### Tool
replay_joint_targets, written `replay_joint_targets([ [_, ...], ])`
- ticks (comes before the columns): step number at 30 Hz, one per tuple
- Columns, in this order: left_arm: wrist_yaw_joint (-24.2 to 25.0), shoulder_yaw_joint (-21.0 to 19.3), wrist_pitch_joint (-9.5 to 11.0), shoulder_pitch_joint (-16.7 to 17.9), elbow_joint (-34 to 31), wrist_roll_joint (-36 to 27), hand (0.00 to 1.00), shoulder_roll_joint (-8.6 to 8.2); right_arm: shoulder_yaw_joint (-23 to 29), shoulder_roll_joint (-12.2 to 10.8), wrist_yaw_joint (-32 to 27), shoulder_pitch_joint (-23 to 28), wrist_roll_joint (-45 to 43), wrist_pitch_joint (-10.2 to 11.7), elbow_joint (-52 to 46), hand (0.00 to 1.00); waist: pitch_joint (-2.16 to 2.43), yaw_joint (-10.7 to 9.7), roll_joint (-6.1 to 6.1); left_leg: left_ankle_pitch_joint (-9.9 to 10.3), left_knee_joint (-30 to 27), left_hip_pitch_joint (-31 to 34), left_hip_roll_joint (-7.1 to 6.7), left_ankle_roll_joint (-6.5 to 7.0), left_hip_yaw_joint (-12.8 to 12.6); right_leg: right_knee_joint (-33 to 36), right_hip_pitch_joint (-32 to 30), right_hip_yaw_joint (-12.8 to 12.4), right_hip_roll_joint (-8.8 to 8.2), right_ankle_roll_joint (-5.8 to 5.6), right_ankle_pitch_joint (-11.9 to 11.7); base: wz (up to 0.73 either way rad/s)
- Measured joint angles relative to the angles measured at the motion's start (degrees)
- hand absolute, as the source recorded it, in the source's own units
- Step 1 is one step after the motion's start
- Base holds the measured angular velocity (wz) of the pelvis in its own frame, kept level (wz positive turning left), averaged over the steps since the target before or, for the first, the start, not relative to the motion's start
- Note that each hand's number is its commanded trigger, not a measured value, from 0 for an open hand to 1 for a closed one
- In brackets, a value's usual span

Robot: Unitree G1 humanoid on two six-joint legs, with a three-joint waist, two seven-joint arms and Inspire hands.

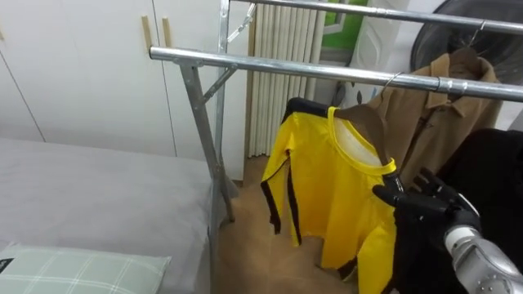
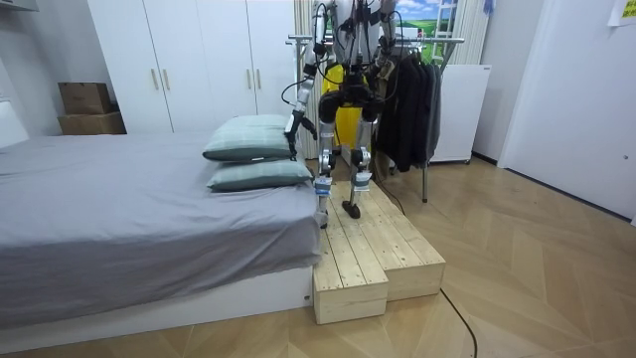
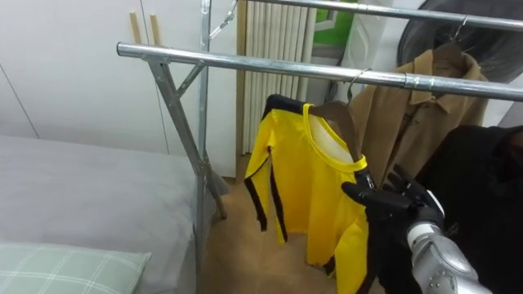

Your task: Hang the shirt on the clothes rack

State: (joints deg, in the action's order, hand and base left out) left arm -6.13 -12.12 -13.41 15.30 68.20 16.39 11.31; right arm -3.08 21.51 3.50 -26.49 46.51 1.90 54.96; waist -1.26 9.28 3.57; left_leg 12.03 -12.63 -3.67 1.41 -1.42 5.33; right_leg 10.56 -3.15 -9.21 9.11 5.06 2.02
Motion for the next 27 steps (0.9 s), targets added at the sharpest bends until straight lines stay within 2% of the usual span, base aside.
replay_joint_targets([
  [8,0.00,0.04,-0.01,0.52,0.00,0.02,0.00,-0.55,0.01,-0.56,0.41,2.30,0.73,-0.03,-2.45,0.00,0.45,-0.27,-0.71,0.06,0.29,-0.34,0.01,0.05,-0.05,0.15,-0.07,0.02,0.01,-0.11,0.30,0.00],
  [16,0.00,-0.04,-0.03,0.94,0.00,0.03,0.00,-0.72,0.03,-0.93,0.44,3.69,0.51,-0.03,-4.03,0.00,0.43,-1.42,-0.83,0.16,0.43,-0.07,0.06,0.12,-0.45,0.12,-0.29,-0.10,0.04,-0.14,0.32,0.00],
  [23,0.01,-0.07,-0.03,0.94,0.00,0.00,0.00,-1.01,0.47,-0.96,0.40,9.76,-0.09,-0.02,-12.29,0.00,0.57,-1.79,-1.54,0.07,0.41,0.14,0.16,0.04,-0.69,0.20,-0.86,-0.39,0.13,-0.21,0.24,0.00],
  [27,0.00,0.08,-0.03,0.94,0.05,-0.08,0.00,-1.02,0.45,-0.96,0.94,11.87,-0.11,0.08,-13.46,0.00,0.49,-2.87,-1.66,0.05,0.47,-0.34,0.20,0.02,-0.70,0.19,-0.78,-0.61,0.29,-0.10,0.32,0.00],
])
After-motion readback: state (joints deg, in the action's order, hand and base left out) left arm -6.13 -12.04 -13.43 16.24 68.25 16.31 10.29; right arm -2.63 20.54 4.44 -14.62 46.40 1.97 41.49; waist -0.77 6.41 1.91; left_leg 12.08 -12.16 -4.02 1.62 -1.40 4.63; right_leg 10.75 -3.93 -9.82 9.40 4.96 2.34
